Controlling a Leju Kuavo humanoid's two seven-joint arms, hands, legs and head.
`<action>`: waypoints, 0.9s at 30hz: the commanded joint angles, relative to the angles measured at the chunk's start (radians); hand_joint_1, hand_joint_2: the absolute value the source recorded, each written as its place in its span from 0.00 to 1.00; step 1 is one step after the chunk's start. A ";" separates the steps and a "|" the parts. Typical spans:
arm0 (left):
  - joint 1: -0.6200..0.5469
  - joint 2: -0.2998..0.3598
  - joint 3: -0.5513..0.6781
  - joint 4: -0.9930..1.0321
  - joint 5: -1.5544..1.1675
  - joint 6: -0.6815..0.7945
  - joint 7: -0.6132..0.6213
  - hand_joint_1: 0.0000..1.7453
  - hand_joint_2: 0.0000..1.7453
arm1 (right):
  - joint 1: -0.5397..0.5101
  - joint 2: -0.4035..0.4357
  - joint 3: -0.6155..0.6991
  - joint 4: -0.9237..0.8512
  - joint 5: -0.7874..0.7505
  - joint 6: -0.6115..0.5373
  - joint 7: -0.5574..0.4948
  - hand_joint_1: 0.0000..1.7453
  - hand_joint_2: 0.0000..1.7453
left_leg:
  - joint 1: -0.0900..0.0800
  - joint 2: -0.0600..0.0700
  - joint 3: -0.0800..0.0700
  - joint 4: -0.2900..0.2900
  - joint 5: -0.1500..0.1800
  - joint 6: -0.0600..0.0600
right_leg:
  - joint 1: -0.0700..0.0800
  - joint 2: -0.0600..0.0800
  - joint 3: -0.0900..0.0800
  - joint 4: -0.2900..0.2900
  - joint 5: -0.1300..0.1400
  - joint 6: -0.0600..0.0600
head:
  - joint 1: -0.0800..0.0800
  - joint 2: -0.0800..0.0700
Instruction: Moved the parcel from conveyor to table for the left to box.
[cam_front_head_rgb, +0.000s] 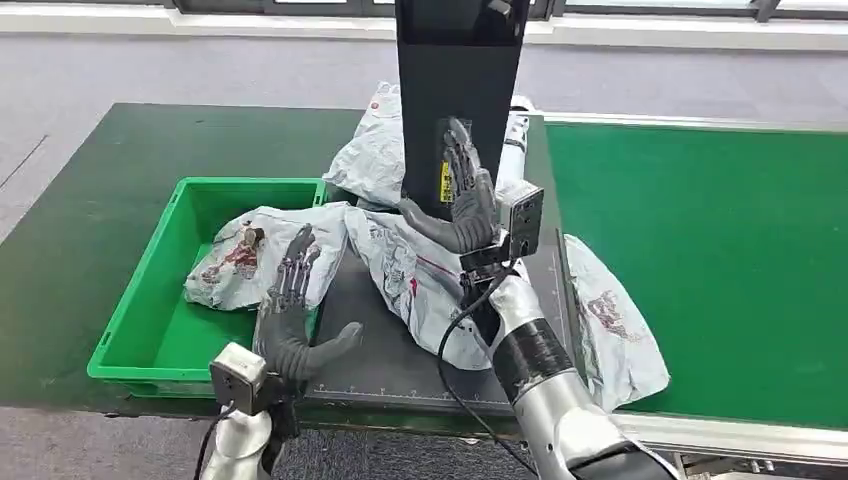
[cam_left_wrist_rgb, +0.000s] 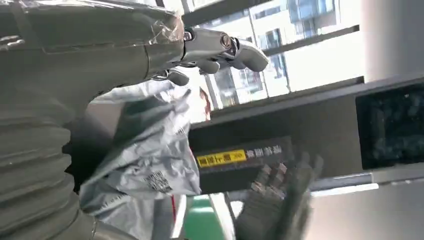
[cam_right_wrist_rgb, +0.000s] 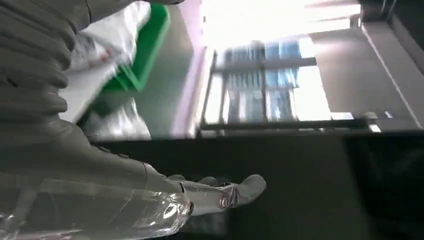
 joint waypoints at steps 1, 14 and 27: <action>0.058 -0.025 -0.060 -0.093 -0.097 0.054 0.004 0.00 1.00 | 0.221 -0.024 0.007 -0.548 0.178 -0.290 0.000 0.00 1.00 | 0.000 -0.002 0.001 -0.001 -0.001 0.002 | 0.001 -0.004 0.002 -0.001 -0.002 -0.002 | 0.000 0.000; -0.026 -0.041 -0.094 -0.060 -0.250 0.139 0.004 0.00 1.00 | 0.306 -0.095 0.173 -0.810 0.288 -0.652 0.000 0.00 1.00 | 0.000 0.000 0.002 -0.001 -0.001 0.002 | 0.001 -0.003 0.002 -0.002 -0.001 -0.003 | 0.000 0.000; -0.385 -0.076 -0.216 0.325 -0.541 0.316 0.172 0.00 1.00 | 0.466 -0.029 0.170 -1.072 0.640 -0.764 0.000 0.00 1.00 | 0.000 -0.007 0.002 0.000 0.001 0.003 | 0.002 -0.010 0.004 -0.002 -0.001 -0.004 | 0.000 0.000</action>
